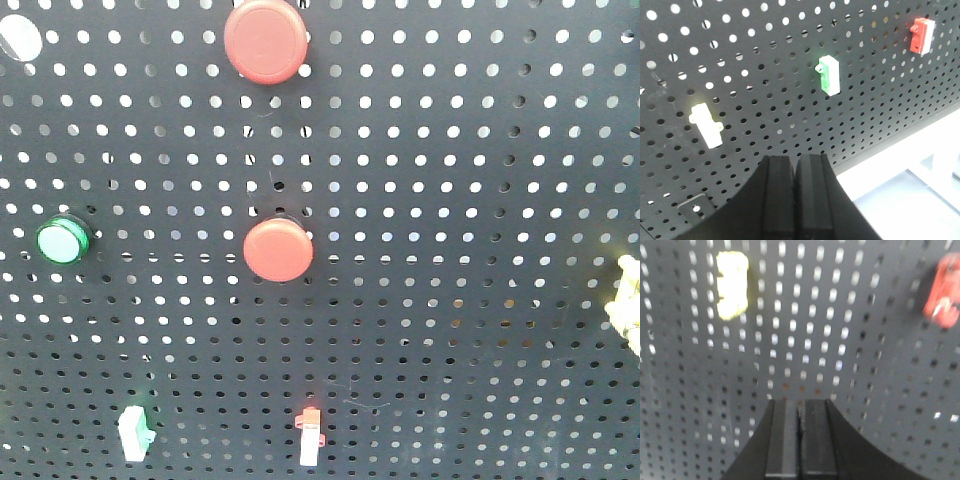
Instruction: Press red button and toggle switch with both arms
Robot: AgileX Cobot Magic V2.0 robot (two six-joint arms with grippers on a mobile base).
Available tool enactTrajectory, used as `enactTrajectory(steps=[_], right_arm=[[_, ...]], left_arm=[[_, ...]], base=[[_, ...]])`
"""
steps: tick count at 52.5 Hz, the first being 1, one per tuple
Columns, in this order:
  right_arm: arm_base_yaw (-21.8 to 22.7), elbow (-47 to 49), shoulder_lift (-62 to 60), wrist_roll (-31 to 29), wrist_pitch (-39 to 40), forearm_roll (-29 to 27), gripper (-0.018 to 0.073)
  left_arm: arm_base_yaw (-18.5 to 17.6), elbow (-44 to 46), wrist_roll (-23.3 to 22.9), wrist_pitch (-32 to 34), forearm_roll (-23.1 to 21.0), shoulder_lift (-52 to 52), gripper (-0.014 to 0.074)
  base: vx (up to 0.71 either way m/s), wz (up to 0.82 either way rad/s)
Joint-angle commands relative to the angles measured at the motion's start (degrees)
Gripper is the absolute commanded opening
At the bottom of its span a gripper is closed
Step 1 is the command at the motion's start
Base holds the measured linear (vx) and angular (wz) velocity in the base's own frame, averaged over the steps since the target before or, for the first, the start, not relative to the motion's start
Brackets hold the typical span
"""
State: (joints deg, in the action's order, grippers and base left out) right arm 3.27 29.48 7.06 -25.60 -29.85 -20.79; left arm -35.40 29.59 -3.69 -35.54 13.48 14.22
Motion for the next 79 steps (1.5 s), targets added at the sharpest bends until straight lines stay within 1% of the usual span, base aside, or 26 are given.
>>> enactTrajectory(steps=[1, 14, 17, 20, 25, 29, 31, 33, 34, 35, 41, 45, 49, 52, 56, 60, 79], right_arm=[[0.29, 1.44, 0.97, 0.09, 4.27, -0.67, 0.0], [0.29, 1.44, 0.97, 0.09, 4.27, -0.67, 0.0], [0.29, 1.44, 0.97, 0.09, 4.27, -0.67, 0.0], [0.29, 1.44, 0.97, 0.09, 4.27, -0.67, 0.0], [0.29, 1.44, 0.97, 0.09, 4.27, -0.67, 0.0], [0.29, 1.44, 0.97, 0.09, 4.27, -0.67, 0.0], [0.29, 1.44, 0.97, 0.09, 4.27, -0.67, 0.0], [0.29, 1.44, 0.97, 0.09, 4.27, -0.67, 0.0], [0.29, 1.44, 0.97, 0.14, 4.26, -0.67, 0.0], [0.29, 1.44, 0.97, 0.14, 4.26, -0.67, 0.0], [0.29, 1.44, 0.97, 0.14, 4.21, -0.67, 0.0], [0.29, 1.44, 0.97, 0.14, 4.21, -0.67, 0.0], [0.29, 1.44, 0.97, 0.14, 4.21, -0.67, 0.0], [0.29, 1.44, 0.97, 0.14, 4.21, -0.67, 0.0], [0.29, 1.44, 0.97, 0.14, 4.21, -0.67, 0.0], [0.29, 1.44, 0.97, 0.14, 4.21, -0.67, 0.0], [0.29, 1.44, 0.97, 0.14, 4.21, -0.67, 0.0]], left_arm=[[0.05, 1.29, -0.2, 4.01, 0.28, 0.76, 0.0001], [0.05, 0.77, -0.2, 4.14, 0.54, 0.66, 0.0001], [0.25, 0.02, 0.46, 5.16, 2.09, 0.68, 0.0001], [1.26, -1.31, 2.18, 7.47, 2.24, 0.68, 0.0001], [5.02, -4.53, 5.8, 15.13, 0.81, 0.68, 0.0001], [8.69, -7.78, 9.06, 22.02, -2.38, 0.56, 0.0001], [11.15, -9.54, 10.42, 24.88, -5.15, 0.56, 0.0001], [13.3, -11.0, 11.03, 26.4, -7.65, 0.56, 0.0001], [19.7, -15.39, 12.3, 31.01, -15.17, 0.46, 0.0001], [21.0, -16.68, 12.3, 32.21, -16.04, 0.18, 0.0001], [24.62, -22.28, 12.24, 37.63, -17.52, -1.77, 0.0001], [26.31, -26.92, 12.24, 41.92, -17.52, -4.64, 0.0001], [27.75, -31.15, 11.94, 44.62, -17.58, -8.16, 0.0001], [28.63, -33.48, 11.47, 45.43, -17.72, -10.82, 0.0001], [29.61, -33.04, 12.23, 39.16, -17.6, -14.1, 0.0001], [30.2, -33.12, 12.71, 37.19, -17.65, -16.08, 0.0001], [30.2, -33.12, 12.43, 36.4, -17.66, -15.85, 0.0001]], base=[[0.0, 0.0], [0.0, 0.0], [0.0, 0.0], [0.0, 0.0], [0.0, 0.0], [0.0, 0.0], [0.0, 0.0], [0.0, 0.0], [0.0, 0.0], [0.0, 0.0], [0.0, 0.0], [0.0, 0.0], [0.0, 0.0], [0.0, 0.0], [0.0, 0.0], [0.0, 0.0], [0.0, 0.0]])
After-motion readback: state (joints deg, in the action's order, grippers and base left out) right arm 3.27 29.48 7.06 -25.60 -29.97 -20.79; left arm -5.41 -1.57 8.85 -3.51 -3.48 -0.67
